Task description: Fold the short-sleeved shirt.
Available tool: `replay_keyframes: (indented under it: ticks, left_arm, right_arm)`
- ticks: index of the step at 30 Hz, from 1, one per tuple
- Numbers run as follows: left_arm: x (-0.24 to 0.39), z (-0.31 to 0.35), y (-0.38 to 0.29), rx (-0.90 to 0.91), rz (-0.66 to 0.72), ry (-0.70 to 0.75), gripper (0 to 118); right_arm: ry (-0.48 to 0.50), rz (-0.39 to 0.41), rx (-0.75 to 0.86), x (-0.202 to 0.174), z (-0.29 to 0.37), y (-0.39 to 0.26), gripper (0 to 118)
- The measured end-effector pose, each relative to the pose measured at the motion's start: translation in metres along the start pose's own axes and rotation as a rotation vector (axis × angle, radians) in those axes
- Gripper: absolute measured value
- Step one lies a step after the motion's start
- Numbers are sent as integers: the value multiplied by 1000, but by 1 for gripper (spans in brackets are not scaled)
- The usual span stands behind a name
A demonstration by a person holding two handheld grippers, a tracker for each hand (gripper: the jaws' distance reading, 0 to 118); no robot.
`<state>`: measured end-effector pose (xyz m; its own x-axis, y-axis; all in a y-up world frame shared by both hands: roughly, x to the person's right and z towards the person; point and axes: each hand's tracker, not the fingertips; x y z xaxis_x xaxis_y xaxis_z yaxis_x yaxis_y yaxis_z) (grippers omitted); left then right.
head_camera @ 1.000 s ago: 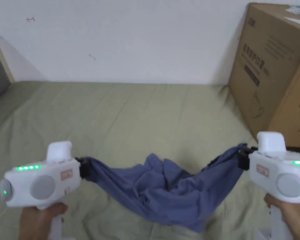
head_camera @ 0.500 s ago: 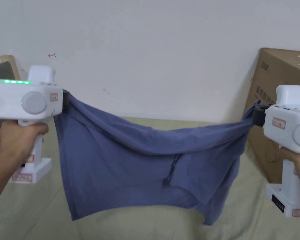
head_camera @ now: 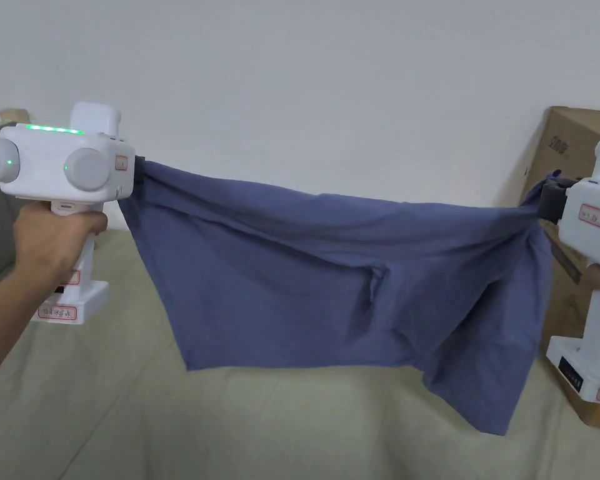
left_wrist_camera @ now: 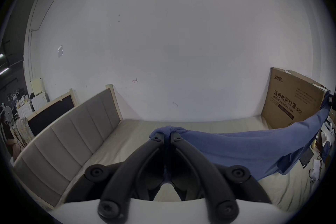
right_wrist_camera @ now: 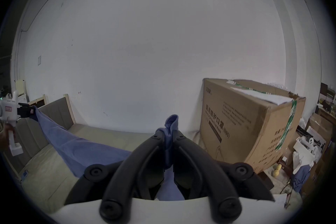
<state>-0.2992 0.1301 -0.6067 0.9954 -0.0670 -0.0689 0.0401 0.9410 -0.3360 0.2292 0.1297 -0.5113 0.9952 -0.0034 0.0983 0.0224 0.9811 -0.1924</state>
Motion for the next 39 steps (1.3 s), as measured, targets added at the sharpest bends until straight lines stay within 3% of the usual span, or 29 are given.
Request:
replay_keyframes:
  ticks: [11, 25, 32, 39]
  left_arm:
    - [-4, -8, -137, -204, 24, -12, 3]
    - [-33, 111, -315, -491, -62, 0, 3]
    - [-50, 164, -383, -609, -20, -2, 3]
    - [-55, 208, -435, -772, -15, 13, 3]
  right_arm:
    - [27, -15, -174, -8, 7, -134, 7]
    - [23, -148, -377, 0, 132, -277, 7]
    - [-16, -192, -458, 14, 194, -331, 7]
    - [-48, -197, -708, 21, 235, -378, 7]
